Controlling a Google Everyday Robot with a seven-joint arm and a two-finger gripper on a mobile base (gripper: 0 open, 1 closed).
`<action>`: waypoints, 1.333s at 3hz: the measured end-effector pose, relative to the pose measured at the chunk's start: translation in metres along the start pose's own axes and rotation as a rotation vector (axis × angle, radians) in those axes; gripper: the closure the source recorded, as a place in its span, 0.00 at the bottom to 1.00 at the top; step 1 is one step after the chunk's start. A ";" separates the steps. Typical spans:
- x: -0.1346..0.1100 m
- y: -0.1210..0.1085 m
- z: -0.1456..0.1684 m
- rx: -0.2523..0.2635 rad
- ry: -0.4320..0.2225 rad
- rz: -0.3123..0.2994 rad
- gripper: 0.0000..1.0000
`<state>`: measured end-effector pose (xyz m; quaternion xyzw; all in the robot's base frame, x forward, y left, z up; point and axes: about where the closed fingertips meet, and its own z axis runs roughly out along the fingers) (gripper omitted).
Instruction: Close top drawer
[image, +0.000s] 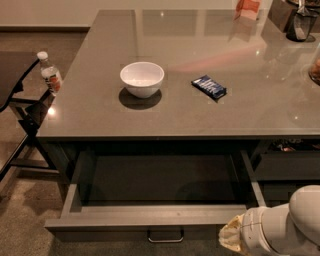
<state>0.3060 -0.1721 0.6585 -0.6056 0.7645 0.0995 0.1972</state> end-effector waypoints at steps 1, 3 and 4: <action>0.000 0.000 0.000 0.000 0.000 0.000 0.59; -0.008 -0.022 0.000 0.041 -0.005 -0.026 0.13; -0.008 -0.020 0.000 0.043 -0.005 -0.028 0.12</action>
Offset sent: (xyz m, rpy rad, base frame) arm 0.0000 0.0000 0.0000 0.0000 0.0000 0.0000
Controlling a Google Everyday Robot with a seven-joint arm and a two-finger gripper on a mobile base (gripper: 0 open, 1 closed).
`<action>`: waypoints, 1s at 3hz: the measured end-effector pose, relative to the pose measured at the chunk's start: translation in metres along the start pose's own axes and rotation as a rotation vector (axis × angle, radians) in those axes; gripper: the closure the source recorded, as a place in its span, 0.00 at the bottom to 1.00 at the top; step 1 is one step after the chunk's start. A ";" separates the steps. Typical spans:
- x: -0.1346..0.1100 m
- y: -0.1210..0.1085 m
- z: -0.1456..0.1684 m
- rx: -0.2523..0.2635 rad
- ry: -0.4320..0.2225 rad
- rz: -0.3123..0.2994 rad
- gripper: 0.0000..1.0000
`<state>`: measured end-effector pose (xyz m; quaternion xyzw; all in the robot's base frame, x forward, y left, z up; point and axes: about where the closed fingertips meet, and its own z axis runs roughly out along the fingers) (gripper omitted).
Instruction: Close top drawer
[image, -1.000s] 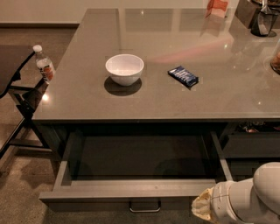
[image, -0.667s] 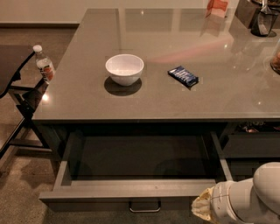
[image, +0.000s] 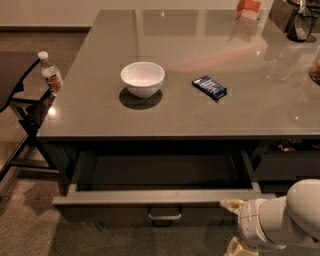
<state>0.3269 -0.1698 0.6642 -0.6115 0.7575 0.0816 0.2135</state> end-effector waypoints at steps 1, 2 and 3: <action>-0.010 -0.045 -0.003 0.063 -0.042 -0.006 0.36; -0.016 -0.103 -0.001 0.126 -0.089 -0.002 0.60; -0.019 -0.106 -0.002 0.130 -0.092 -0.005 0.57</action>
Offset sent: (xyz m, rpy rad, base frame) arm 0.1698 -0.0217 0.0284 0.1106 -0.2033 -0.0707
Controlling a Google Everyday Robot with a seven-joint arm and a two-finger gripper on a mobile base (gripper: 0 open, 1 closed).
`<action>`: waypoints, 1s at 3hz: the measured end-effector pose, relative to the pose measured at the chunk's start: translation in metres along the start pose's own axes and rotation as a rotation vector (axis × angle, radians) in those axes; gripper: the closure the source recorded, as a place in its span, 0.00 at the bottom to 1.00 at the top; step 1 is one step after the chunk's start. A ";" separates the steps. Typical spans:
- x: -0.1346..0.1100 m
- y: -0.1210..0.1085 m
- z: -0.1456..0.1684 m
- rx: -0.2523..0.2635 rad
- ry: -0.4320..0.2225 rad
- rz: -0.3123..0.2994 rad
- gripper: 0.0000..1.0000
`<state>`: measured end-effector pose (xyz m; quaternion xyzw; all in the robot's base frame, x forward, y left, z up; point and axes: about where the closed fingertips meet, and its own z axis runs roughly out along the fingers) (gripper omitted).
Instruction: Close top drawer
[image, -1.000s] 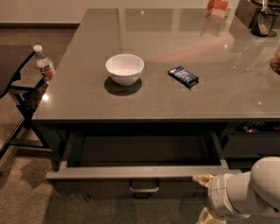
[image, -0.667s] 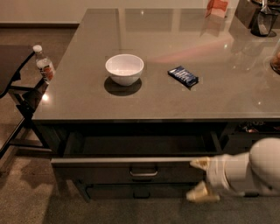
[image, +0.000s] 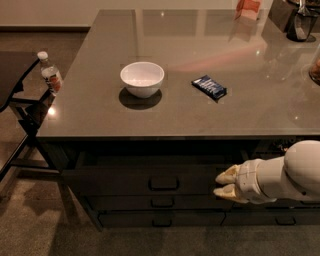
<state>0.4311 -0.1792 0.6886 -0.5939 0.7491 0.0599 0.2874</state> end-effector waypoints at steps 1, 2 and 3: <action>0.000 0.000 0.000 0.000 0.000 0.000 0.34; 0.002 0.012 0.021 -0.036 0.046 -0.015 0.10; 0.002 0.031 0.046 -0.111 0.089 -0.003 0.00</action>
Offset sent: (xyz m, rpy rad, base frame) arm -0.0098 0.0268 -0.0593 -0.1166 0.1054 0.0475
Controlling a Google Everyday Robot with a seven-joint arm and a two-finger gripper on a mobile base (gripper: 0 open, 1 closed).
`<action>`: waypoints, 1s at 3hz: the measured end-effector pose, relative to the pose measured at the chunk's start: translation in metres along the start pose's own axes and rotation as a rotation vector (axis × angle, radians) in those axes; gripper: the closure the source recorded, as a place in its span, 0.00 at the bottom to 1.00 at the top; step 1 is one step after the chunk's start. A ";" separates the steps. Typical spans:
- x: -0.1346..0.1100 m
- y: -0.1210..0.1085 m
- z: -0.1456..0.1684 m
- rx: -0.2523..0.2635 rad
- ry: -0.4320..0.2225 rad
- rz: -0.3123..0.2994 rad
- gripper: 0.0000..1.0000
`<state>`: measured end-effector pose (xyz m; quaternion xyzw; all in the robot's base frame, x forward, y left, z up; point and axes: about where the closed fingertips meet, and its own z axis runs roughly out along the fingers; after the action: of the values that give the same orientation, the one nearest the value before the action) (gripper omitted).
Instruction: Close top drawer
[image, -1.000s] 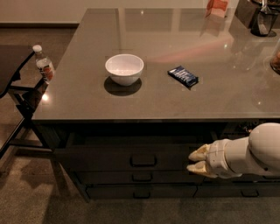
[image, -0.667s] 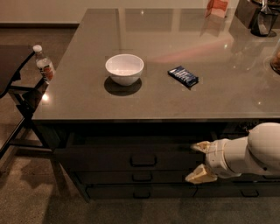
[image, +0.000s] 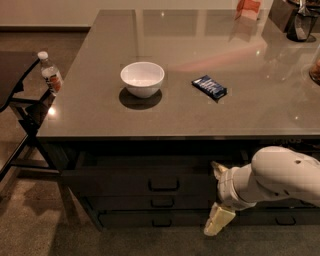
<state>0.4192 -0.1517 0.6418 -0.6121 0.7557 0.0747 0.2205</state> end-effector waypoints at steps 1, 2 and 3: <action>0.000 0.000 0.000 0.000 0.000 0.000 0.00; -0.021 -0.010 -0.029 0.049 -0.027 -0.054 0.00; -0.018 -0.005 -0.026 0.040 -0.022 -0.050 0.00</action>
Offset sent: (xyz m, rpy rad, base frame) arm 0.0131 0.0097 0.0899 0.0197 -0.1692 0.0634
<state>0.4205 -0.1470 0.6735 -0.6254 0.7391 0.0610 0.2427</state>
